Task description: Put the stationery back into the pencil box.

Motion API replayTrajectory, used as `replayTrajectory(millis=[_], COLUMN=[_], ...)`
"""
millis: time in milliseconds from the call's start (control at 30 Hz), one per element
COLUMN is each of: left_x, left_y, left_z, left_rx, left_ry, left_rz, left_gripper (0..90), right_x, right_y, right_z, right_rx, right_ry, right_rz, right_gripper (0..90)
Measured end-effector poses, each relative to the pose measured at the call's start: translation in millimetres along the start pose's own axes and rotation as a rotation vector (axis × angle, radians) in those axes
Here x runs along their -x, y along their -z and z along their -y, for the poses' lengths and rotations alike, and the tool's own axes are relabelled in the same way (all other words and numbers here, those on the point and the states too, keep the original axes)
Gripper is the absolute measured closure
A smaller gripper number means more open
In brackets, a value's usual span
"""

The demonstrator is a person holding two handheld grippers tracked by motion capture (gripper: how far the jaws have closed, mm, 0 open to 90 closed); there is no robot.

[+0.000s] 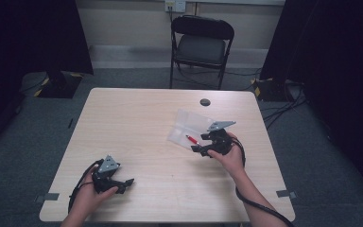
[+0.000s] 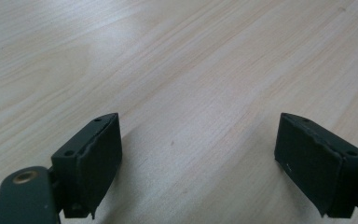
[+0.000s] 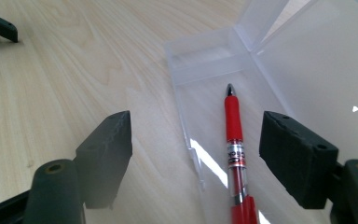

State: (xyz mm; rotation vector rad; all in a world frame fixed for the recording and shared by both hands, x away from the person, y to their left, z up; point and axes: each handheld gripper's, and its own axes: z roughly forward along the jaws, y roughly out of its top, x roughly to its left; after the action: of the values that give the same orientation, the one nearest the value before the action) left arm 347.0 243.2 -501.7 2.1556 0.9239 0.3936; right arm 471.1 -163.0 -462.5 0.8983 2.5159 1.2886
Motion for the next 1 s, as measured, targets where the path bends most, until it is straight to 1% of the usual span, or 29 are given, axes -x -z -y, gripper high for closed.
replayTrajectory(millis=[133,367,433,633,867,1000], left_x=[0.0,-0.2,0.1,0.2,0.2,0.2], left_y=[0.0,-0.9,-1.5,-1.7,-1.7,-1.7], left_z=[0.0,-0.8,-1.1,-1.2,-1.2,-1.2], left_rx=[0.000,0.000,0.004,0.005,0.005,0.005], left_ry=[0.000,0.000,0.004,0.005,0.005,0.006], left_rz=[0.000,0.002,0.002,0.001,0.001,0.001], left_gripper=[14.7,14.7,14.7,14.7,14.7,14.7], right_x=[-5.0,-12.5,-14.2,-18.7,-22.6,-25.2], right_y=[-1.1,2.4,4.1,10.8,18.5,22.4], right_z=[-0.1,2.3,3.4,6.7,10.6,12.6], right_rx=[-0.022,-0.040,-0.035,-0.049,-0.055,-0.056], right_ry=[0.022,0.024,0.026,0.035,0.021,0.034], right_rz=[-0.003,-0.032,-0.038,-0.037,-0.063,-0.068], right_gripper=[22.4,19.9,19.5,17.8,16.4,16.2])
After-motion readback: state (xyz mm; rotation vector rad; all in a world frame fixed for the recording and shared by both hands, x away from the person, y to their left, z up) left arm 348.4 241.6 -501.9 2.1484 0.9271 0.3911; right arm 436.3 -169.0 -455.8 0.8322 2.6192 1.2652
